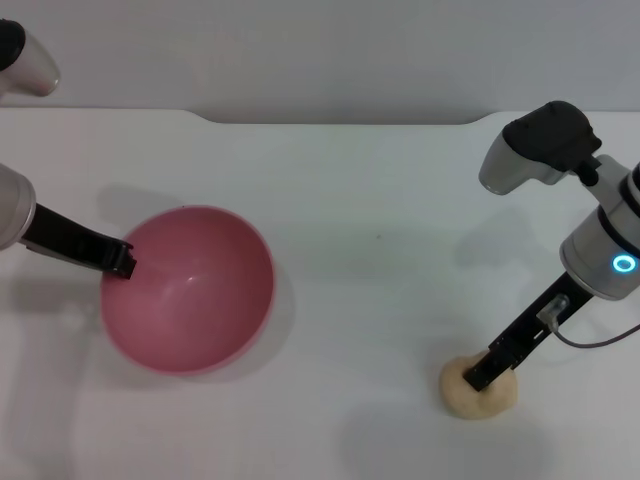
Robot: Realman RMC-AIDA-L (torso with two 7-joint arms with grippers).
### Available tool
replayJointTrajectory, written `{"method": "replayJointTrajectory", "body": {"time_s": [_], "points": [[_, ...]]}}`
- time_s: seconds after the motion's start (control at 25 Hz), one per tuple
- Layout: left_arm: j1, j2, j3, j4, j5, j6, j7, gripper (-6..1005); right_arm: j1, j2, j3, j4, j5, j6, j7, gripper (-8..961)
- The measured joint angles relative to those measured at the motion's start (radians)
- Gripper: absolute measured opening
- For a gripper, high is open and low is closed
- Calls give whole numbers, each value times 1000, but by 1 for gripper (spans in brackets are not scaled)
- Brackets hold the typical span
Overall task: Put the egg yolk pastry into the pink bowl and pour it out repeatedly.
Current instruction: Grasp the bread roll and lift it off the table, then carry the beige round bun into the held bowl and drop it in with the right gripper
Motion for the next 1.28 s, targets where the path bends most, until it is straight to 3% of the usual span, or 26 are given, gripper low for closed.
{"method": "replayJointTrajectory", "body": {"time_s": [0.52, 0.8, 0.96, 1.28], "points": [[-2, -1, 0, 0, 1, 2, 0, -1, 0, -4, 11, -30, 19, -40, -8, 447], [-8, -2, 8, -8, 2, 2, 0, -1, -3, -6, 151, -112, 19, -115, -60, 396], [-40, -4, 23, -56, 4, 0, 0, -1, 8, -8, 225, -209, 52, -172, -94, 361], [-134, -11, 124, -136, -6, 11, -11, -1, 76, -5, 197, -377, 178, -191, -109, 298]]}}
